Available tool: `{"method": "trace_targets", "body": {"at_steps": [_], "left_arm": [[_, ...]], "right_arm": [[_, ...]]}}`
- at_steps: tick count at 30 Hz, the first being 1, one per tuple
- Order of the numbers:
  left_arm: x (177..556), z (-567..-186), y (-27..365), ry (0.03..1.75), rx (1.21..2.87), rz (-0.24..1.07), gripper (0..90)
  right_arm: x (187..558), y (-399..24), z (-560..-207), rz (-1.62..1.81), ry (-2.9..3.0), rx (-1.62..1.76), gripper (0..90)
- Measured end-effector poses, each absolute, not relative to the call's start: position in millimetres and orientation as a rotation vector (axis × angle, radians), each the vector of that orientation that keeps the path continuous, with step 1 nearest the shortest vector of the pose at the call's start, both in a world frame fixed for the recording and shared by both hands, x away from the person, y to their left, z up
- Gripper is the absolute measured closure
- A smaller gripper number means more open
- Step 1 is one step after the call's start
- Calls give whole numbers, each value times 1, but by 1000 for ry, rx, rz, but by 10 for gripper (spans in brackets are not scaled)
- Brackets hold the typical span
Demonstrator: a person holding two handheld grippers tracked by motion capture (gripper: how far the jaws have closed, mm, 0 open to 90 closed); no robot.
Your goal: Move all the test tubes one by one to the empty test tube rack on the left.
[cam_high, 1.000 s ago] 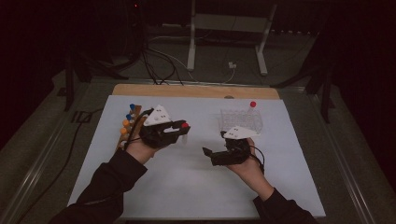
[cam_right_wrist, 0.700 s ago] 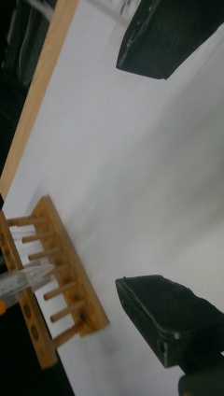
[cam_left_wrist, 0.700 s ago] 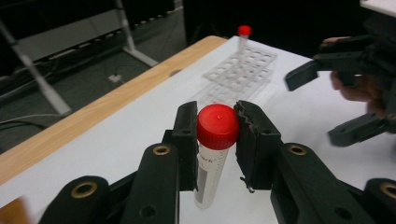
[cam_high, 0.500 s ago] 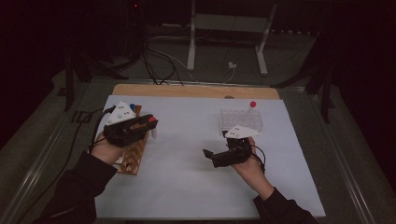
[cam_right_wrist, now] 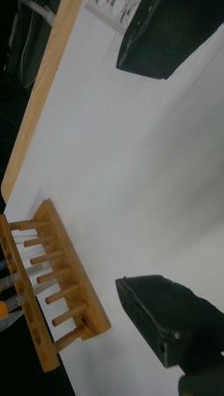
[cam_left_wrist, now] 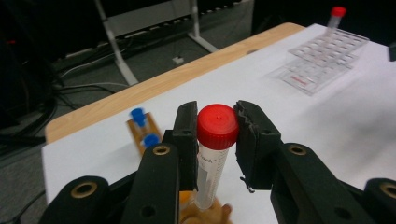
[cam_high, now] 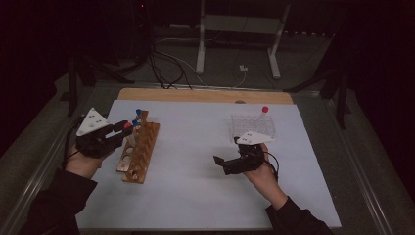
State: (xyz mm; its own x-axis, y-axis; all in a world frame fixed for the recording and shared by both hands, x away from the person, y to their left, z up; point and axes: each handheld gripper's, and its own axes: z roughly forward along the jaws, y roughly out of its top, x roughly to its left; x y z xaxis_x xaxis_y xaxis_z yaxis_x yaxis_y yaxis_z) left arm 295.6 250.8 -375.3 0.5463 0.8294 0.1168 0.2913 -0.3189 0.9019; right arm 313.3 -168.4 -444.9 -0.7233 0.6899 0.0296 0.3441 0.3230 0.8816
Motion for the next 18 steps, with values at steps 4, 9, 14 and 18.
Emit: {"method": "trace_targets", "body": {"at_steps": [4, 9, 14, 18], "left_arm": [[294, -383, 259, 948, 1851, 730, 718], [295, -396, 262, 971, 1845, 717, 718], [296, -412, 263, 1003, 1827, 689, 717], [297, -425, 263, 1028, 1830, 681, 717]], "right_arm": [[314, -169, -445, 1364, 2244, 922, 0], [314, -169, -445, 1363, 2242, 922, 0], [314, -170, -445, 1366, 2241, 926, 0], [314, -170, -445, 1371, 2252, 926, 0]]}}
